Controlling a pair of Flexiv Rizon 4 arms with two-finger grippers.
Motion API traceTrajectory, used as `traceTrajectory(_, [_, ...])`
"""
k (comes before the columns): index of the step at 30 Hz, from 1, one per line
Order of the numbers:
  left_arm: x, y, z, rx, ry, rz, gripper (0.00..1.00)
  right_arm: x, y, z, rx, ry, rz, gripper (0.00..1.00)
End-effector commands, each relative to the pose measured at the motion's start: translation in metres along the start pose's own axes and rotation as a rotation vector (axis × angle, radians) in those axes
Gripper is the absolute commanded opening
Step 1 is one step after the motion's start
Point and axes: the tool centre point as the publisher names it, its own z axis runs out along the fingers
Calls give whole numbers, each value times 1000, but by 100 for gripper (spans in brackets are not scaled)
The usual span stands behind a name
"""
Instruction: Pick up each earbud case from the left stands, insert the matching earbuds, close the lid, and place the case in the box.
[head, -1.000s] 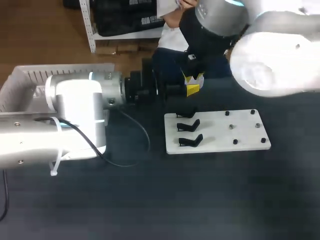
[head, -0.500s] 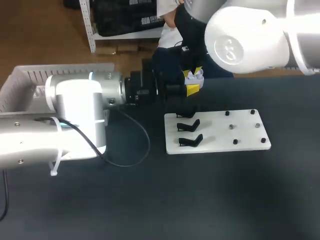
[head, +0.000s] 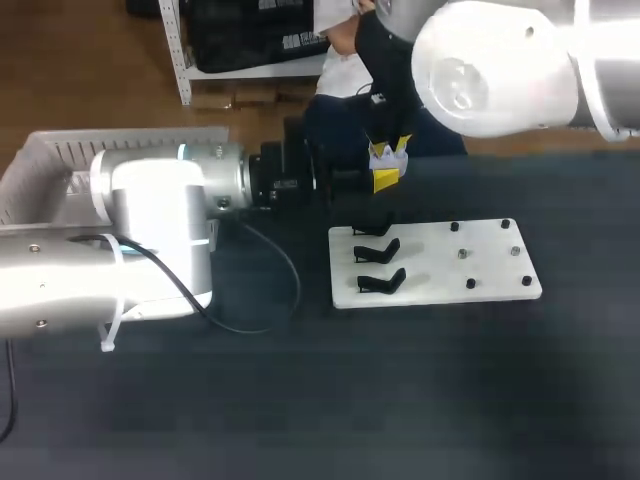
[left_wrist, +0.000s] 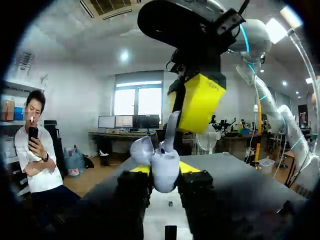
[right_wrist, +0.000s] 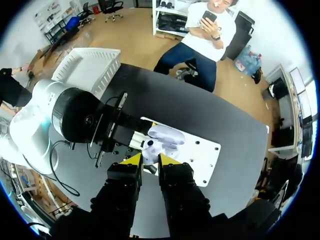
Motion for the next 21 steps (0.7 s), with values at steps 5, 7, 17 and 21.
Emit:
traceTrajectory(5, [1,-2,0,-8,-6,5,0,1,3,2,-3,4,-6,0])
traceTrajectory(7, [1,-2,0,-8,-6,5,0,1,3,3,-3,5,-7,0])
traceTrajectory(17, [1,-2,0,-8,-6,5,0,-2,2,5,7,2,-9,0])
traceTrajectory(21, [1,-2,0,-8,-6,5,0,-3,2,6,8,2,-10,0])
